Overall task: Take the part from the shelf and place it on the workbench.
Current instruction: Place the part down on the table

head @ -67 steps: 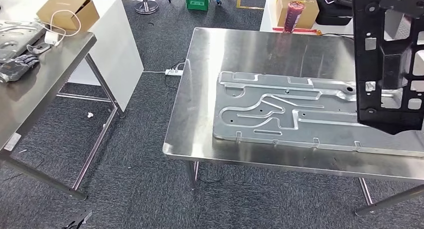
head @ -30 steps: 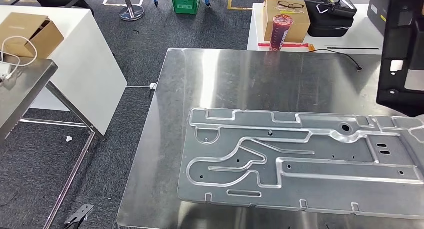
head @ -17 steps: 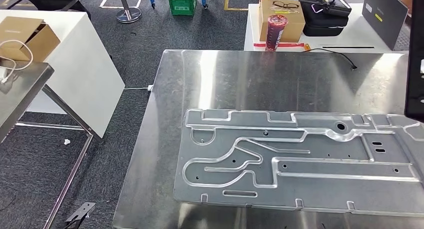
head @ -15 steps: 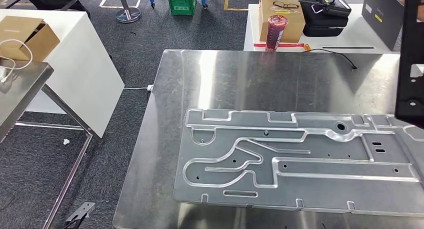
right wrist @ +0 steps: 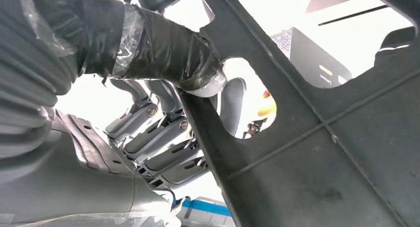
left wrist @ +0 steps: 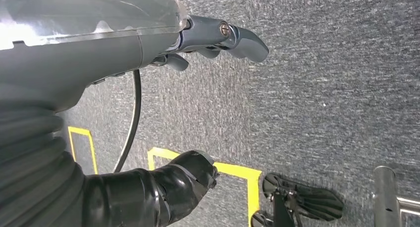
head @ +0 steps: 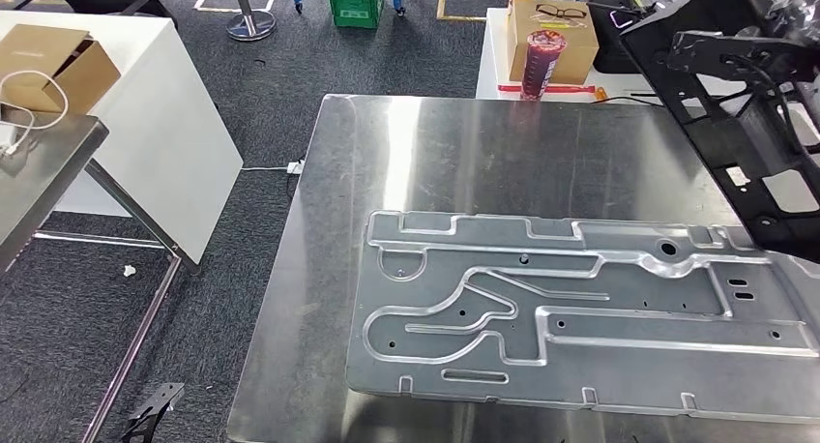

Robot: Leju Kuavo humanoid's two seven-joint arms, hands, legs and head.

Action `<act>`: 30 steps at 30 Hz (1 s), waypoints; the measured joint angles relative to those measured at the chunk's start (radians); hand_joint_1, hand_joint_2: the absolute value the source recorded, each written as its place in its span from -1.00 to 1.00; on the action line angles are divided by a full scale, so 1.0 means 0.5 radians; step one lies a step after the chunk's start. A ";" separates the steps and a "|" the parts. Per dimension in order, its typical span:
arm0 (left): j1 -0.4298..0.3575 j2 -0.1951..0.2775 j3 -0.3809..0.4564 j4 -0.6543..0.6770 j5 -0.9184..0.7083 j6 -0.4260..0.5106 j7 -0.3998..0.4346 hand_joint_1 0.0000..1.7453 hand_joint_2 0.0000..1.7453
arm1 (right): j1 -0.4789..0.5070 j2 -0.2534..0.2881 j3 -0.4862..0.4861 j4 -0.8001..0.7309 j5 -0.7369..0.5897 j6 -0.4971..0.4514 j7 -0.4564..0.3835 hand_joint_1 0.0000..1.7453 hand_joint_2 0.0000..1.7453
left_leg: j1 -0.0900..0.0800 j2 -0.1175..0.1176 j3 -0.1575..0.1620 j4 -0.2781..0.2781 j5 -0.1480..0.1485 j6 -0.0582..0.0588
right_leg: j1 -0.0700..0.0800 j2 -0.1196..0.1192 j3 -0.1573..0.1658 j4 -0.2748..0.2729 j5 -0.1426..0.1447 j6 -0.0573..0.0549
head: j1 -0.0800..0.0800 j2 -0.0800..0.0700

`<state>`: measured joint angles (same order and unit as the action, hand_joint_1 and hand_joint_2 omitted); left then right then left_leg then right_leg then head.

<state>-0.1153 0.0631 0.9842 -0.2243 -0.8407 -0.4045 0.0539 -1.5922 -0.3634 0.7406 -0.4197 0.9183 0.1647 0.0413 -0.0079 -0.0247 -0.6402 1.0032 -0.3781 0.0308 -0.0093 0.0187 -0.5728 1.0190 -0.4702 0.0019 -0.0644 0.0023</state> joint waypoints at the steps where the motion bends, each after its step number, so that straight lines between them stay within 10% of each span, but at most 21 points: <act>1: -0.003 0.000 0.000 0.000 0.005 -0.006 -0.001 -1.00 1.00 | 0.002 0.009 0.007 0.005 0.006 -0.001 0.001 -1.00 -1.00 | -0.001 0.000 -0.001 0.001 0.000 0.000 | 0.000 0.000 0.000 0.000 0.000 0.000 | 0.000 0.000; 5: -0.013 0.000 -0.003 0.000 0.022 -0.015 -0.014 -1.00 1.00 | 0.003 0.036 0.024 0.017 0.014 0.000 0.002 -1.00 -1.00 | -0.002 0.000 -0.003 0.003 0.000 0.000 | 0.000 -0.001 0.000 -0.001 0.000 0.000 | 0.000 0.000; 9: -0.014 -0.003 -0.005 0.000 0.047 -0.003 -0.029 -1.00 -1.00 | 0.003 0.052 0.033 0.022 0.016 0.003 0.006 -1.00 -1.00 | -0.002 0.000 -0.005 0.006 0.000 0.001 | 0.000 -0.001 -0.001 -0.001 0.001 0.001 | 0.000 0.000; 30: -0.012 -0.031 -0.026 -0.001 0.097 0.021 -0.017 -1.00 -1.00 | -0.001 0.195 0.034 -0.048 -0.057 0.089 -0.119 -1.00 -1.00 | -0.002 0.002 -0.006 0.008 -0.001 0.001 | 0.000 0.000 -0.001 -0.001 0.003 0.004 | 0.000 0.000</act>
<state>-0.1214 0.0478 0.9714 -0.2246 -0.7922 -0.3941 0.0452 -1.5928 -0.2656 0.7576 -0.4439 0.8899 0.2091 -0.0182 -0.0088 -0.0237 -0.6432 1.0074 -0.3783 0.0312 -0.0093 0.0187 -0.5732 1.0184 -0.4689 0.0039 -0.0644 0.0023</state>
